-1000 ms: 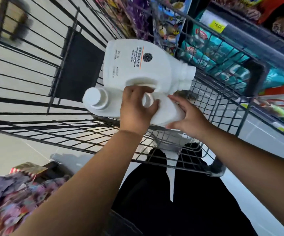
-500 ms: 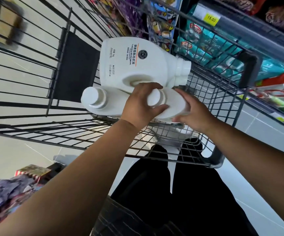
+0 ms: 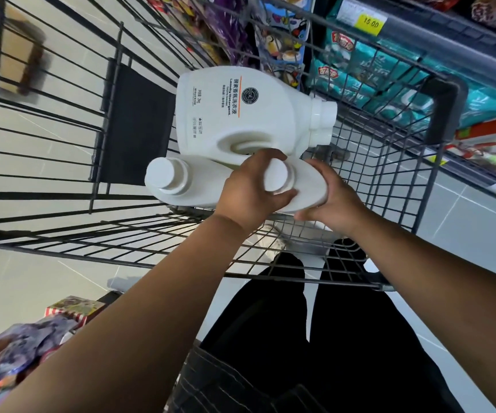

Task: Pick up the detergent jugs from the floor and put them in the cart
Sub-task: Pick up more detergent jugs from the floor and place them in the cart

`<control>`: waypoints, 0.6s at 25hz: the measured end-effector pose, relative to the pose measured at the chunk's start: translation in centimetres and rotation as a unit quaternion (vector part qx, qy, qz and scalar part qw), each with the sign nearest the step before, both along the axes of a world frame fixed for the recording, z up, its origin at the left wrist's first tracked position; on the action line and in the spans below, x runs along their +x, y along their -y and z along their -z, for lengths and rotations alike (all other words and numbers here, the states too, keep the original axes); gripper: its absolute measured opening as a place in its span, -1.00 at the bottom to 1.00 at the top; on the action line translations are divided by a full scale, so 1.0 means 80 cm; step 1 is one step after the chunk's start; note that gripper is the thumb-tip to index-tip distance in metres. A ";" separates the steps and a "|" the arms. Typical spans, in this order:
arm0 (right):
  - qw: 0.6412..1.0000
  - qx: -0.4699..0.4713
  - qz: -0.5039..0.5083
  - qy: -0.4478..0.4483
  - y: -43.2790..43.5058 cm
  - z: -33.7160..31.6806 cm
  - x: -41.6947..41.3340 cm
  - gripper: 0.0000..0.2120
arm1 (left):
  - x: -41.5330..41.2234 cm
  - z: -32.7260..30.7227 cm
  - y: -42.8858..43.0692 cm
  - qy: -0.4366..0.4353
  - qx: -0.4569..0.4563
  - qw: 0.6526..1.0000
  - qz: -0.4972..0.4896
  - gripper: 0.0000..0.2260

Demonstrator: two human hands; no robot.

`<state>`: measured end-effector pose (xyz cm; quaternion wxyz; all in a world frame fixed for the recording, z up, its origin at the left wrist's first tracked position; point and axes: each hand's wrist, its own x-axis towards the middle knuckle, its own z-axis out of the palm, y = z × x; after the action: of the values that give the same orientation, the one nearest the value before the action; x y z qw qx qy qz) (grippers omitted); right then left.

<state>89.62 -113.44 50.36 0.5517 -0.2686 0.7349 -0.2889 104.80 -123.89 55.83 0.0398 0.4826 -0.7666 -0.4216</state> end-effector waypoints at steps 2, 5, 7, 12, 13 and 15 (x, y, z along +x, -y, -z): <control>1.000 0.009 -0.008 -0.003 -0.001 0.001 -0.003 0.01 | 0.000 0.002 -0.001 -0.006 0.003 1.000 0.007 -0.46; 0.999 0.032 -0.019 0.015 0.001 -0.005 -0.001 0.09 | -0.001 -0.007 -0.002 -0.016 0.008 1.000 0.021 -0.40; 0.998 0.040 -0.023 0.039 0.005 -0.020 -0.002 0.17 | -0.004 -0.023 0.001 -0.040 0.024 0.999 0.014 -0.39; 0.995 0.006 0.102 -0.007 -0.022 -0.102 -0.045 -0.17 | -0.040 -0.087 0.011 -0.116 0.015 0.990 0.076 -0.35; 0.991 -0.012 0.133 -0.015 -0.035 -0.123 -0.055 -0.20 | -0.051 -0.103 0.011 -0.124 0.002 0.988 0.096 -0.36; 0.984 -0.043 0.170 -0.024 -0.061 -0.162 -0.071 -0.24 | -0.076 -0.135 0.007 -0.137 -0.010 0.982 0.131 -0.35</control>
<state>83.95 -108.59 63.32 0.4643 -0.1700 0.7699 -0.4034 98.72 -124.48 66.63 0.0931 0.3152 -0.8146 -0.4778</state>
